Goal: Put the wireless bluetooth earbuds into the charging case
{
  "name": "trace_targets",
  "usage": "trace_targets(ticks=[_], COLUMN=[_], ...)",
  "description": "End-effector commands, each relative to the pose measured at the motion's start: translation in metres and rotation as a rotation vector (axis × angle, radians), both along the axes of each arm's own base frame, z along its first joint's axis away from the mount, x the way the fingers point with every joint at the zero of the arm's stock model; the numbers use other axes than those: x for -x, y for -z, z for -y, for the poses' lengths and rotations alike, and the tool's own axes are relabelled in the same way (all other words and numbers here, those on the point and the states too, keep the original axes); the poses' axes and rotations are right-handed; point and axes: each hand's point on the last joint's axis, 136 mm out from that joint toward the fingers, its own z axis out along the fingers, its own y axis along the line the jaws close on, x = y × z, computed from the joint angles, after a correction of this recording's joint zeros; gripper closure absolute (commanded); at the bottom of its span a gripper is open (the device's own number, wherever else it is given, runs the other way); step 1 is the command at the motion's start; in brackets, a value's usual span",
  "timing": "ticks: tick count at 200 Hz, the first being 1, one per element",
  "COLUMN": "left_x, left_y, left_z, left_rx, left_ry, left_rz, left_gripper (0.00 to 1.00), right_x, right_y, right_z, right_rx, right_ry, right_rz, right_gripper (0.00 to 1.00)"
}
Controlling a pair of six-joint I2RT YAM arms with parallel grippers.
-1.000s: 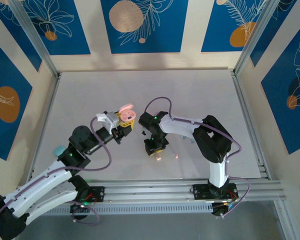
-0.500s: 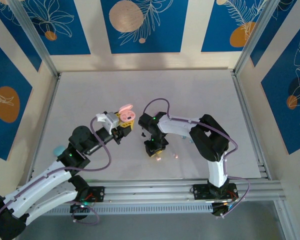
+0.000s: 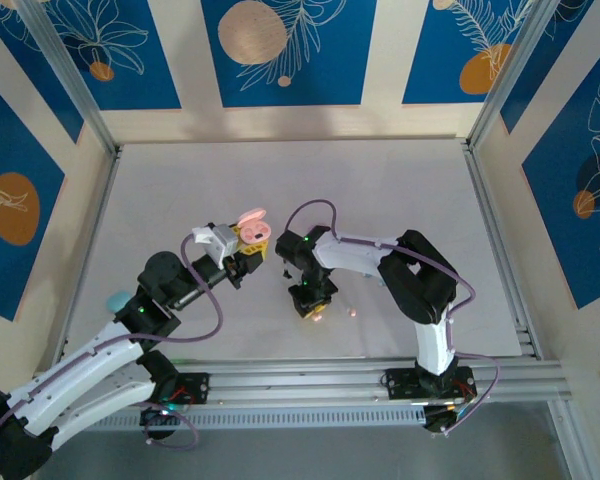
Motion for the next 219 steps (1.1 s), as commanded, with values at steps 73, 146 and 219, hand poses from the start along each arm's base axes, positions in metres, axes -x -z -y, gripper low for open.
trace_targets(ticks=[73, 146, 219], left_x=[-0.001, -0.002, -0.002], left_y=[-0.002, 0.000, -0.001], left_z=[-0.003, -0.003, -0.002], left_rx=[0.025, 0.024, 0.029], left_ry=[-0.012, -0.017, -0.013], left_rz=[0.009, 0.005, 0.004], left_gripper=[0.70, 0.70, 0.70], right_x=[0.009, 0.011, 0.011], right_y=[0.001, 0.005, 0.007], right_z=[0.011, 0.016, 0.019], right_rx=[0.076, 0.107, 0.125], right_ry=[0.010, 0.041, 0.057], right_rz=[-0.020, -0.029, -0.025], right_gripper=[0.70, 0.74, 0.78])
